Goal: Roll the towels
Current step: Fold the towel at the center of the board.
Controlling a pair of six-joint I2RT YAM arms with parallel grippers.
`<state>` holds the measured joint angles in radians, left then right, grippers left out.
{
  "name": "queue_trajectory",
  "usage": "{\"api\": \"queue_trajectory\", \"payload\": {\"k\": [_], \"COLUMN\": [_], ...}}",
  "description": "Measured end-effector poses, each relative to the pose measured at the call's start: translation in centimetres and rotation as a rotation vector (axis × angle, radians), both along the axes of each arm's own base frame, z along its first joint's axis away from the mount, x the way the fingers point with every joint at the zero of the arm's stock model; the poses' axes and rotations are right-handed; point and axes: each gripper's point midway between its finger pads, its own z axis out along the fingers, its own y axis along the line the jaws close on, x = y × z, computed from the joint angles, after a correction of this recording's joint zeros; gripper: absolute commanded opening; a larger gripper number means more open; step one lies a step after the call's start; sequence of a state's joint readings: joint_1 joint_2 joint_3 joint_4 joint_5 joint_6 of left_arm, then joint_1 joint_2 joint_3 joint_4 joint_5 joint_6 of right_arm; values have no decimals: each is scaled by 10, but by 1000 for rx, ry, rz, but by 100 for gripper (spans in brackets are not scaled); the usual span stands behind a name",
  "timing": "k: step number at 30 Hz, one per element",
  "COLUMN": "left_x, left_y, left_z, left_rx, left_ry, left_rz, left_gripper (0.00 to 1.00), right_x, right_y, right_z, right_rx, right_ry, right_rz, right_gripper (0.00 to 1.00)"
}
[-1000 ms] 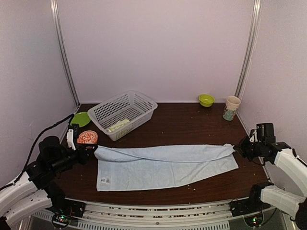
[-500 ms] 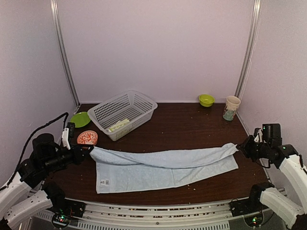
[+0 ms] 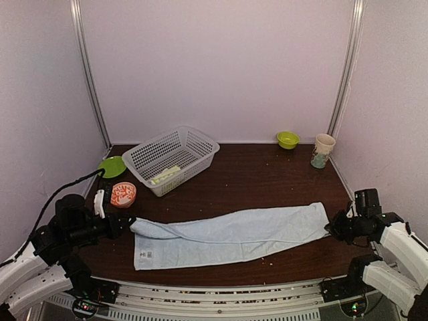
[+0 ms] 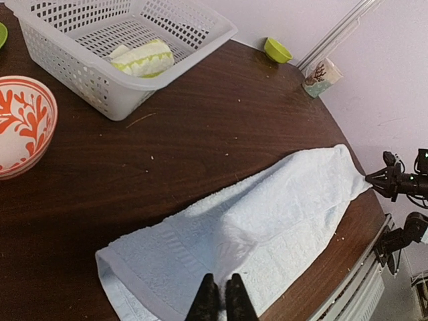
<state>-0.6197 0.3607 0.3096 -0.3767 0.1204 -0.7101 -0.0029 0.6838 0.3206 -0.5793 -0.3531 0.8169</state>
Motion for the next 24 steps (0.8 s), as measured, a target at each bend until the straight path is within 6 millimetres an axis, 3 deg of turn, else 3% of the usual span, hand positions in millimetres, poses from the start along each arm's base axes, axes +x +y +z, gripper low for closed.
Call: {"api": "queue_trajectory", "payload": {"k": [2,4,8,13,15,18,20,24], "left_x": [-3,-6,-12,-15,-16,-17,-19,-22], "left_y": [-3,-6,-7,-7,-8,-8,-8,-3], "left_z": [0,-1,-9,-14,-16,-16,-16,-7], "left_rx": [-4,-3,17,30,36,43,49,62], "left_ry": [5,11,43,62,68,80,88,103], "left_rz": [-15,-27,-38,-38,-38,-38,-38,-17], "left_gripper": [0,0,0,1,10,35,46,56], "right_x": [0,0,6,17,18,16,15,15], "right_y": [-1,-3,-9,-10,-2,14,27,54], "right_z": [2,6,36,73,72,61,55,49], "right_rx": [-8,-20,-69,-109,-121,-144,-167,-214], "right_ry": [-5,-9,-78,-174,-167,-125,-107,-83], "right_rz": [1,-2,-3,14,55,133,190,301], "right_gripper": [55,64,66,62,62,60,60,58]}}
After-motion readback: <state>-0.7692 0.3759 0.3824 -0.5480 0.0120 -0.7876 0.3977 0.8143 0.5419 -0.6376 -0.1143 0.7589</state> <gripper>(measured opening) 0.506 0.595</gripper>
